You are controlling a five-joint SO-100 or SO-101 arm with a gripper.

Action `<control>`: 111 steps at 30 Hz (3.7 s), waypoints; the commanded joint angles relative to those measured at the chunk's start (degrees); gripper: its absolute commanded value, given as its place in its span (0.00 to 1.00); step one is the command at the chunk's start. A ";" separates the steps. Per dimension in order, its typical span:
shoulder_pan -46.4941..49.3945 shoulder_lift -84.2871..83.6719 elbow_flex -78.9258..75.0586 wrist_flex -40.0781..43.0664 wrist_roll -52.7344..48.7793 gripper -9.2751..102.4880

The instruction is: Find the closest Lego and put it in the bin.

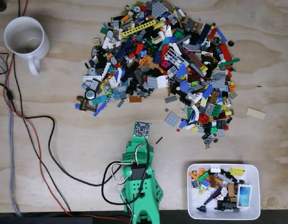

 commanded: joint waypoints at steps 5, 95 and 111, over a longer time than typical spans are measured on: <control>1.67 0.18 -0.62 -1.32 -0.26 0.08; 95.27 -56.60 -53.79 -15.64 -16.88 0.08; 71.28 -48.87 -51.59 -14.94 -13.97 0.08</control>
